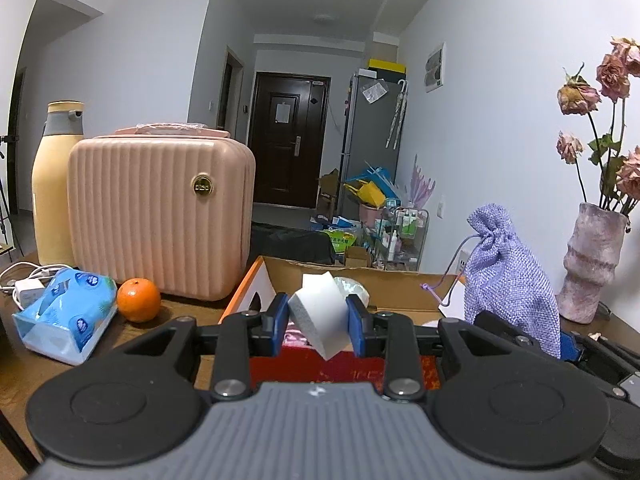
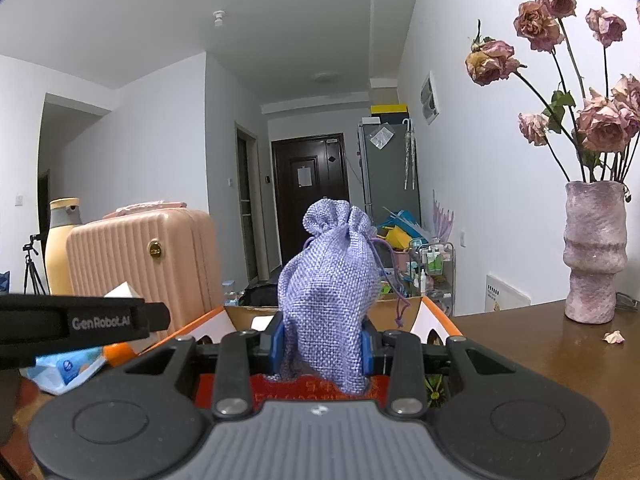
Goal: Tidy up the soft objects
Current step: 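Carry the wedge sponge and pouch in both tools over the red box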
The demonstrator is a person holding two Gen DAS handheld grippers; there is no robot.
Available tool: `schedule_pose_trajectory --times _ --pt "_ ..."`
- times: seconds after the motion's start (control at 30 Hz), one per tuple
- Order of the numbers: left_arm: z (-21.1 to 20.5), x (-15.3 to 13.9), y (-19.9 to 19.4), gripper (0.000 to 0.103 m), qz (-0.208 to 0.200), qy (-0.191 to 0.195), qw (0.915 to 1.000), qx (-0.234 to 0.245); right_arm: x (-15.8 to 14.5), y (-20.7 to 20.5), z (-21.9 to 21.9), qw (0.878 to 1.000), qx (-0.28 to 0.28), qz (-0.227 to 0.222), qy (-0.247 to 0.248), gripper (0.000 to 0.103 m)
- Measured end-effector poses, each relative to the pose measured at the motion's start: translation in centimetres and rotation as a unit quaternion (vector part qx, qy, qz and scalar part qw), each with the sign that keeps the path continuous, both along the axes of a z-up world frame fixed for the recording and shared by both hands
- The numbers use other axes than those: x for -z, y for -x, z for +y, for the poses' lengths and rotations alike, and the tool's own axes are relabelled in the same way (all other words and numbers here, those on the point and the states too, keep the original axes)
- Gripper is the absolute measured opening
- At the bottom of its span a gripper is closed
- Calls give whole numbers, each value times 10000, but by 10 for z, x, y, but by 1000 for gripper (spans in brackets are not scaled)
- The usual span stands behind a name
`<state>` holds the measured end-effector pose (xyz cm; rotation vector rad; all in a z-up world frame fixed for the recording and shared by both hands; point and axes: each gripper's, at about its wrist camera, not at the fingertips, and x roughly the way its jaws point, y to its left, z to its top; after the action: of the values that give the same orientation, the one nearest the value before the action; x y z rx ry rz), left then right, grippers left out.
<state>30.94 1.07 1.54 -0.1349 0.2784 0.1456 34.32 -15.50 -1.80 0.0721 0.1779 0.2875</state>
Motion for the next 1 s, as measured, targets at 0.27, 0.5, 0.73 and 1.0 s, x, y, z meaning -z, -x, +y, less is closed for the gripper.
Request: schedule_pose_trajectory --times 0.27,0.5,0.73,1.0 --pt "6 -5 -22 32 -39 40 10000 -43 -5 -26 4 10000 13 41 -48 34" --pt "13 -8 -41 32 -92 107 9998 -102 -10 -51 7 9999 -2 154 -71 34" --pt "14 -11 -57 32 -117 126 9998 -116 -14 -74 11 9995 -16 307 -16 34" --pt "14 -16 -76 32 -87 153 9998 -80 -20 -101 16 9986 7 525 -34 34"
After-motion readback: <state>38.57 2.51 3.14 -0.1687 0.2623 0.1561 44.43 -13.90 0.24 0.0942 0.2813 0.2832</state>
